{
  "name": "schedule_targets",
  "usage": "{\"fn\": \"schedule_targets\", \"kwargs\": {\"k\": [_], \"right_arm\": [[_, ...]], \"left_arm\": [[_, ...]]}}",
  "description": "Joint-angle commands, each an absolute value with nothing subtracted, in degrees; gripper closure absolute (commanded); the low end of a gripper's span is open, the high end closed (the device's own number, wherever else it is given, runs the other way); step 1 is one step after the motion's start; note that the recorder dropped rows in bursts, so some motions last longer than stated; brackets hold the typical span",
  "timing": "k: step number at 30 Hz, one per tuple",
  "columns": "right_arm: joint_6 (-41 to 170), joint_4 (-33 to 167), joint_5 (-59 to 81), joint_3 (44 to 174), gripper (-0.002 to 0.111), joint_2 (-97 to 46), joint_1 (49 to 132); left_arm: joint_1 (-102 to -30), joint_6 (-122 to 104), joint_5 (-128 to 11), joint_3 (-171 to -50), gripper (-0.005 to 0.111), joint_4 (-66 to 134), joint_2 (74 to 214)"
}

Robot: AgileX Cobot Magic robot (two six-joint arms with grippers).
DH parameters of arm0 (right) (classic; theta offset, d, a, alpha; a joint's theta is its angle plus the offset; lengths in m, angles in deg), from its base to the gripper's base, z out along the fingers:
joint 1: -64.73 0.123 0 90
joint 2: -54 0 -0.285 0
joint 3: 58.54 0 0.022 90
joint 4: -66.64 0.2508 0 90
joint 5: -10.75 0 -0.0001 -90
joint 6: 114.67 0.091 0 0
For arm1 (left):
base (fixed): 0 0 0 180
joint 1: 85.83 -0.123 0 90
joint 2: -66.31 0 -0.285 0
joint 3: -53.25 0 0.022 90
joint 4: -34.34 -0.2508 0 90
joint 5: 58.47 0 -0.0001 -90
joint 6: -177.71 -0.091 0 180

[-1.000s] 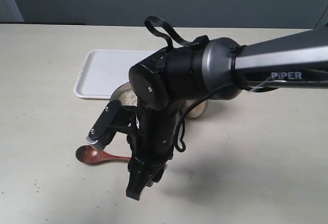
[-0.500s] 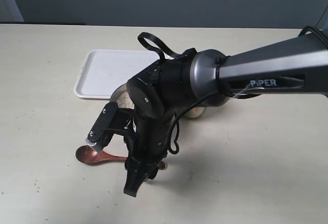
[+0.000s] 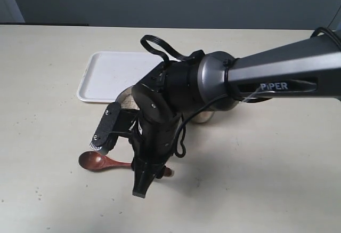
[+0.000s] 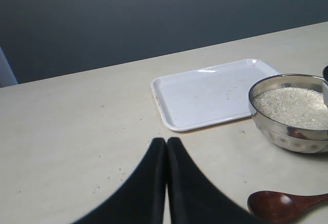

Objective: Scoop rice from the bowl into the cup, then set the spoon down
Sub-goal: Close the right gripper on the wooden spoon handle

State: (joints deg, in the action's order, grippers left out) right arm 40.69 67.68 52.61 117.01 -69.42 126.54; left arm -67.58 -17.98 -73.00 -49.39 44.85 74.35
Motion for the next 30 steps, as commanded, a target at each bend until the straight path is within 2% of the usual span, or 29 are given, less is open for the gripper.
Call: {"fn": "schedule_targets", "kwargs": {"k": [1, 15, 17, 21, 30], "right_arm": [[40.5, 66.6, 52.2, 117.0, 0.061, -69.7, 126.7], [40.8, 67.4, 52.4, 117.0, 0.061, -73.4, 126.7], [40.8, 67.4, 52.7, 117.0, 0.069, -73.4, 126.7], [40.8, 67.4, 54.1, 117.0, 0.108, -73.4, 126.7], [39.8, 68.4, 61.7, 118.0, 0.109, -71.1, 127.6]], "left_arm": [[-67.4, -17.8, -72.2, -49.5, 0.106, 45.0, 74.1], [-67.4, -17.8, -72.2, -49.5, 0.106, 45.0, 74.1], [-67.4, -17.8, -72.2, -49.5, 0.106, 45.0, 74.1], [-67.4, -17.8, -72.2, -49.5, 0.106, 45.0, 74.1], [-67.4, -17.8, -72.2, -49.5, 0.106, 45.0, 74.1]]}}
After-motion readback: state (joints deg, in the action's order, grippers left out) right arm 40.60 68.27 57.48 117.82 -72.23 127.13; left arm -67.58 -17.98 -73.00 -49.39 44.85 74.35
